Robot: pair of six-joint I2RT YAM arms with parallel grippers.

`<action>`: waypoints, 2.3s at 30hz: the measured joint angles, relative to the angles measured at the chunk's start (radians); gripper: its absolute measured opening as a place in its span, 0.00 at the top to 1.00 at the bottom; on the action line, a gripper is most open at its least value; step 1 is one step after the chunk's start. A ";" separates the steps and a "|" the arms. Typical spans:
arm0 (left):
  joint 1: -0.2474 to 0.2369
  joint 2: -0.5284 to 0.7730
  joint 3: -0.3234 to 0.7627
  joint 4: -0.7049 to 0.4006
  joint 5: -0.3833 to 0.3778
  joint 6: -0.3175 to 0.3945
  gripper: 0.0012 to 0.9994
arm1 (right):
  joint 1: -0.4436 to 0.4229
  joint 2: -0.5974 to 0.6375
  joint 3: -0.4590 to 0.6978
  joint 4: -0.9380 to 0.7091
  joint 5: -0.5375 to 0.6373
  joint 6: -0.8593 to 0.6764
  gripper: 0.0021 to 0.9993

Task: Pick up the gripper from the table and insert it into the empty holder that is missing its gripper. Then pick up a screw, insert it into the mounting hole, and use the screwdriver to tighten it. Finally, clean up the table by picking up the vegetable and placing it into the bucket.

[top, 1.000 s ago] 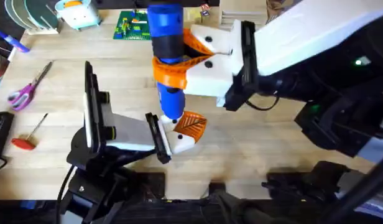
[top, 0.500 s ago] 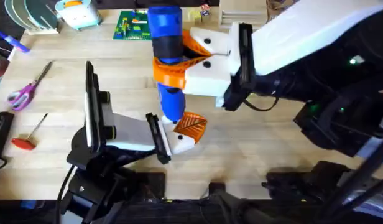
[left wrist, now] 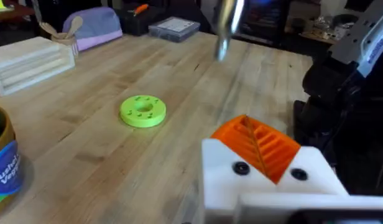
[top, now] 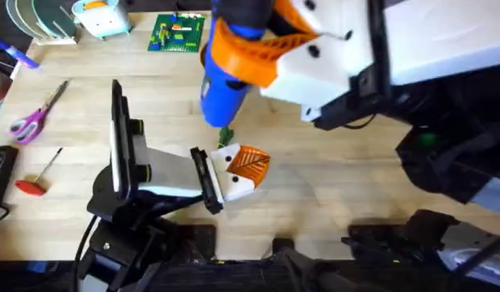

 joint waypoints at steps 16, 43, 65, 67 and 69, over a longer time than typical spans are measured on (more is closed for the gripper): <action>0.000 0.000 0.000 0.000 0.000 0.000 1.00 | -0.384 -0.009 0.062 -0.690 0.033 -0.412 0.98; 0.000 0.000 0.000 0.000 0.000 0.000 1.00 | -0.598 0.615 0.264 -1.076 0.835 -1.543 0.98; 0.000 0.000 0.000 0.000 0.000 0.000 1.00 | -0.588 0.576 0.294 -1.156 0.841 -1.392 0.01; 0.000 0.000 0.000 0.000 0.000 0.000 1.00 | -0.584 0.537 0.294 -1.152 0.840 -1.319 0.01; 0.000 0.000 0.000 0.000 0.000 0.000 0.99 | -0.582 0.475 0.295 -1.152 0.840 -1.239 0.01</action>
